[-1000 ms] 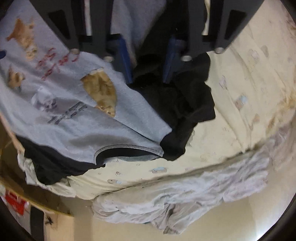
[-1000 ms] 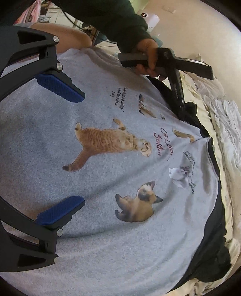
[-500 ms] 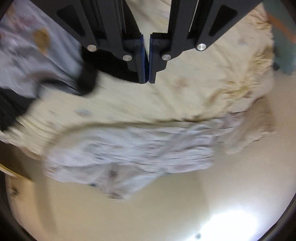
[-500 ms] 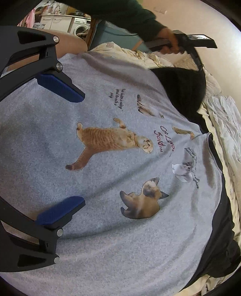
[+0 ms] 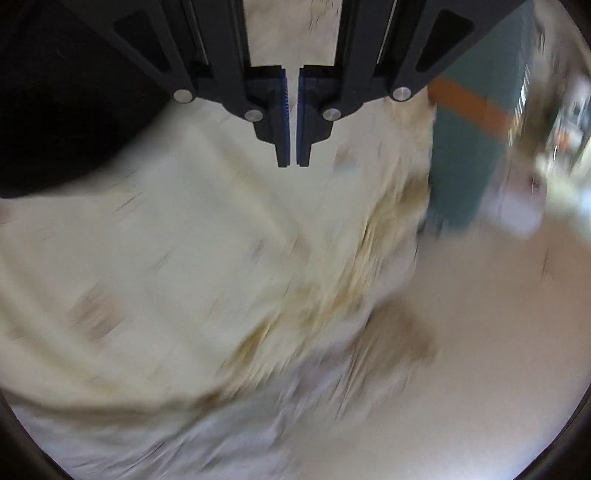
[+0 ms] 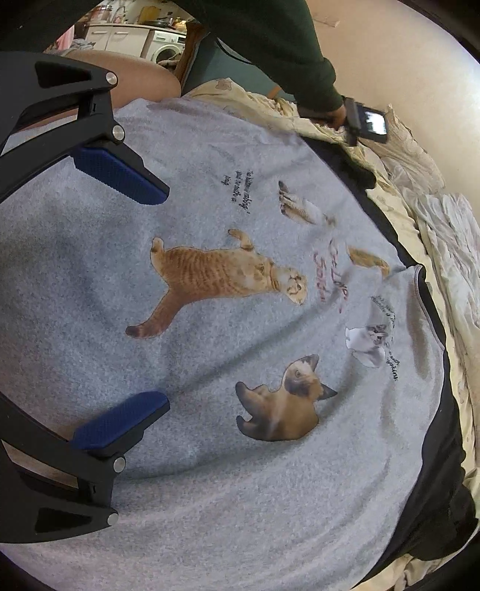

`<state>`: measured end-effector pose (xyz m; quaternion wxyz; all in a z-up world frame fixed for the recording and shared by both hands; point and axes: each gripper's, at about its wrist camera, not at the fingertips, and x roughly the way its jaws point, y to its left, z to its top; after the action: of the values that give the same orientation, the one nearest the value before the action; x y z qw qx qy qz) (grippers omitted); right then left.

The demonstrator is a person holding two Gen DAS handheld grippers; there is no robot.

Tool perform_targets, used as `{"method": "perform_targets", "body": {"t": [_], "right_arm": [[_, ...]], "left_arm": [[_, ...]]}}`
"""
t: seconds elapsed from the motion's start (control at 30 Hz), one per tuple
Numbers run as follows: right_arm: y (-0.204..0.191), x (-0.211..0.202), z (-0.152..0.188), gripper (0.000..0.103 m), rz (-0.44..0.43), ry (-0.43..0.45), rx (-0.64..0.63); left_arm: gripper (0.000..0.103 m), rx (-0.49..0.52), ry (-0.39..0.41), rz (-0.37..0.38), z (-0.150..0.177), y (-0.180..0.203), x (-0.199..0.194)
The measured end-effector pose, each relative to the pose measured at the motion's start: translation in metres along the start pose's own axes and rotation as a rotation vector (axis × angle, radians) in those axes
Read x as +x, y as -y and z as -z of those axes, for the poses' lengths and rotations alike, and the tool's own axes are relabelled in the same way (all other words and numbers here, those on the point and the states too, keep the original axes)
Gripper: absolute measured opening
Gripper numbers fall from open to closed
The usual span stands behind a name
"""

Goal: Fold clothes

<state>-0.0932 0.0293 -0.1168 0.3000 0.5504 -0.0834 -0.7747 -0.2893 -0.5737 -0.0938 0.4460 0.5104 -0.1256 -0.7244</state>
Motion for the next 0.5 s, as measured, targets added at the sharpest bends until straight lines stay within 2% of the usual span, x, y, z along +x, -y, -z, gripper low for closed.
{"method": "perform_targets", "body": {"t": [0.07, 0.13, 0.2, 0.23, 0.27, 0.3, 0.33, 0.4, 0.43, 0.47, 0.5], "right_arm": [[0.0, 0.001, -0.001, 0.102, 0.003, 0.003, -0.001], [0.0, 0.002, -0.002, 0.102, 0.005, 0.004, -0.003], [-0.001, 0.002, -0.001, 0.102, 0.01, 0.003, -0.011], [-0.002, 0.002, 0.0, 0.102, 0.015, 0.002, -0.016], [-0.003, 0.003, 0.0, 0.102, 0.021, 0.001, -0.022], [-0.004, 0.003, 0.0, 0.103, 0.027, 0.001, -0.028], [-0.005, 0.003, 0.0, 0.103, 0.033, 0.0, -0.034], [-0.01, 0.005, -0.002, 0.103, 0.048, -0.003, -0.05], [-0.013, 0.006, -0.002, 0.103, 0.055, -0.005, -0.058], [-0.014, 0.005, -0.002, 0.103, 0.06, -0.005, -0.064], [-0.013, 0.005, -0.002, 0.103, 0.063, -0.005, -0.067]], "left_arm": [[0.004, -0.105, 0.045, 0.13, 0.006, -0.021, -0.002], [0.011, -0.08, 0.115, 0.274, 0.008, -0.022, -0.013], [0.032, 0.04, 0.186, 0.482, 0.015, -0.013, -0.034], [0.05, 0.11, 0.222, 0.591, 0.02, -0.007, -0.046], [0.061, 0.184, 0.237, 0.7, 0.025, 0.001, -0.058], [0.063, 0.253, 0.213, 0.794, 0.032, 0.012, -0.066], [0.064, 0.306, 0.197, 0.842, 0.038, 0.021, -0.072], [0.065, 0.424, 0.19, 0.892, 0.052, 0.041, -0.085], [0.069, 0.485, 0.189, 0.908, 0.06, 0.052, -0.091], [0.07, 0.542, 0.193, 0.893, 0.067, 0.062, -0.093], [0.07, 0.584, 0.203, 0.839, 0.073, 0.07, -0.091]]}}
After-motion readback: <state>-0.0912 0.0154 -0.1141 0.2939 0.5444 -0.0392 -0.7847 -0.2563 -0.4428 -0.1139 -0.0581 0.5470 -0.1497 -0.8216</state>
